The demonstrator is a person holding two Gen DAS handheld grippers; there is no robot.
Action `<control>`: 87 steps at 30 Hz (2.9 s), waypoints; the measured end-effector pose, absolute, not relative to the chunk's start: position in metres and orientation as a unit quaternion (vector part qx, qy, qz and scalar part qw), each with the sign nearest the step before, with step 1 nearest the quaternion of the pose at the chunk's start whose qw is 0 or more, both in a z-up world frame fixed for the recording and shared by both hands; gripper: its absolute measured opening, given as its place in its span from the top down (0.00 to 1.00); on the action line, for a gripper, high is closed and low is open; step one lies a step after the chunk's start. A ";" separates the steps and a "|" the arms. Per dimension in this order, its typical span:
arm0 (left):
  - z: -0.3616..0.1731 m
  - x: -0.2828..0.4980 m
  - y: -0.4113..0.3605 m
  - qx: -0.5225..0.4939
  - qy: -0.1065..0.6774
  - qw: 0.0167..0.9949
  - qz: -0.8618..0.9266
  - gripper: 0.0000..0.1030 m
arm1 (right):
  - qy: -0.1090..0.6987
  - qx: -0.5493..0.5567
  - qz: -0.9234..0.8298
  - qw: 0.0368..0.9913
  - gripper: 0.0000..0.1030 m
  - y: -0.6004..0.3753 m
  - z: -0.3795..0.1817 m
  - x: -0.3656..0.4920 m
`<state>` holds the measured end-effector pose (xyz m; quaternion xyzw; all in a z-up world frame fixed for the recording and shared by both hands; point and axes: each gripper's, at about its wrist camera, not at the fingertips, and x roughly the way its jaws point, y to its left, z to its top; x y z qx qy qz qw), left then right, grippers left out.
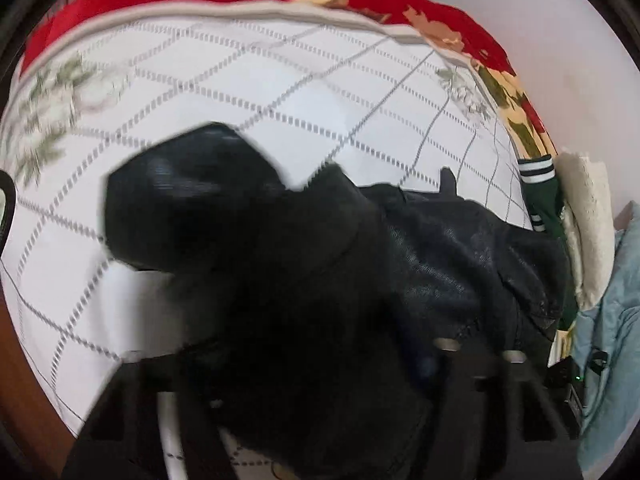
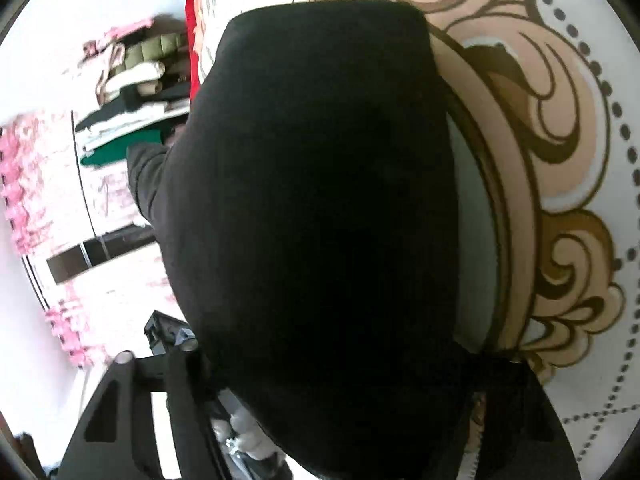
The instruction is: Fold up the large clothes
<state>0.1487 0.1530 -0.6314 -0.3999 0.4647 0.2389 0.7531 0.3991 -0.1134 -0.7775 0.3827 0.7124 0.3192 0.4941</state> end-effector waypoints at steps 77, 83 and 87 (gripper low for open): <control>-0.397 0.560 -0.019 -0.010 0.460 0.886 0.064 0.01 | 0.548 0.023 -0.060 0.834 0.00 -0.258 -0.418 0.743; -0.327 0.505 -0.022 0.017 0.454 0.890 0.041 0.01 | 0.528 0.004 -0.078 0.846 0.00 -0.212 -0.345 0.670; -0.282 0.460 -0.014 0.019 0.442 0.897 0.023 0.01 | 0.505 0.001 -0.095 0.858 0.00 -0.192 -0.292 0.618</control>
